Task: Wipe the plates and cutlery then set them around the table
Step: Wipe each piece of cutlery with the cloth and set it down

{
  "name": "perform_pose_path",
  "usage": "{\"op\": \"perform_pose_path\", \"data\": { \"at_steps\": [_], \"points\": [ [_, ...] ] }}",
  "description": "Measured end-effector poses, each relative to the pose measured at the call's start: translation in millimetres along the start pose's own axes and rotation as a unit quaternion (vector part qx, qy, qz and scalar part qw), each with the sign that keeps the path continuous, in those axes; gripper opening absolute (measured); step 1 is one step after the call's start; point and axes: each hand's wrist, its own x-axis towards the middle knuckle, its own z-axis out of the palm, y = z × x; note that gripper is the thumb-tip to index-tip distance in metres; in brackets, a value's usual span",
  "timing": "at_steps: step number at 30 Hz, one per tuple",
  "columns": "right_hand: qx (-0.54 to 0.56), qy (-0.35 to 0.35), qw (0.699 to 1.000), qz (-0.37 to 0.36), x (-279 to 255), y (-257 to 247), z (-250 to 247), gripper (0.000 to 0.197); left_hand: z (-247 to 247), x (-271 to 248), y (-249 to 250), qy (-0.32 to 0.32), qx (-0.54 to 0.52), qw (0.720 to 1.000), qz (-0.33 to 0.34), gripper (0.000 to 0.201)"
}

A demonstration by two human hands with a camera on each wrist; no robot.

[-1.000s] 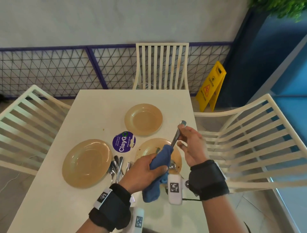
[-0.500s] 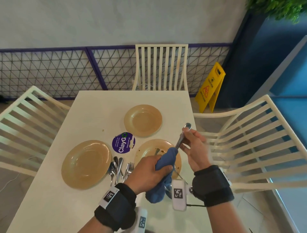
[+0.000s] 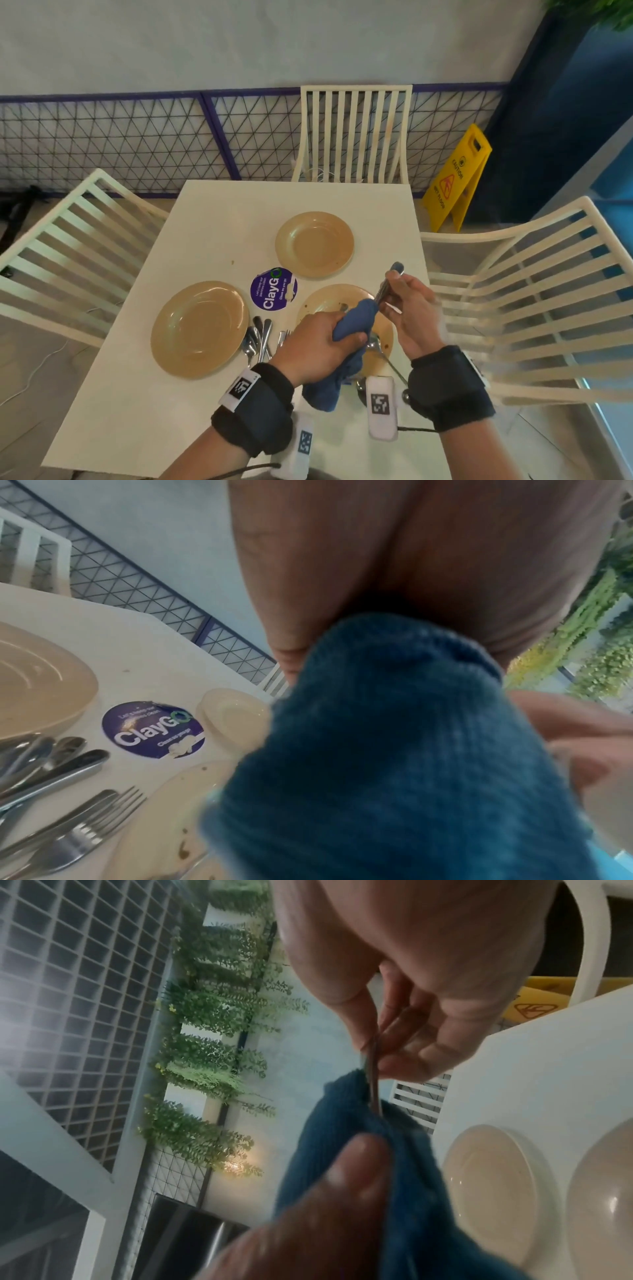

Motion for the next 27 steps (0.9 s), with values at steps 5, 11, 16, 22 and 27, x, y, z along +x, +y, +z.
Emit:
{"op": "perform_pose_path", "data": {
  "at_steps": [5, 11, 16, 22, 27],
  "points": [
    [0.007, 0.032, 0.999, -0.024, 18, -12, 3, 0.017, -8, -22, -24, -0.04, -0.007, 0.999, -0.026, 0.015],
    [-0.051, 0.043, 0.998, 0.016, 18, 29, 28, 0.016, -71, -49, -70, 0.029, 0.045, 0.99, -0.13, 0.012],
    [-0.186, -0.006, 0.98, 0.073, 8, 109, 70, 0.021, -115, -60, -89, 0.163, 0.022, 0.976, -0.145, 0.003],
    [-0.311, -0.051, 0.943, 0.107, 24, 184, 104, 0.018, -131, -72, -107, 0.201, -0.003, 0.967, -0.154, 0.006],
    [-0.38, -0.054, 0.913, 0.138, 42, 206, 111, 0.025, -127, -77, -119, 0.195, -0.026, 0.966, -0.169, 0.009]
  ]
}}
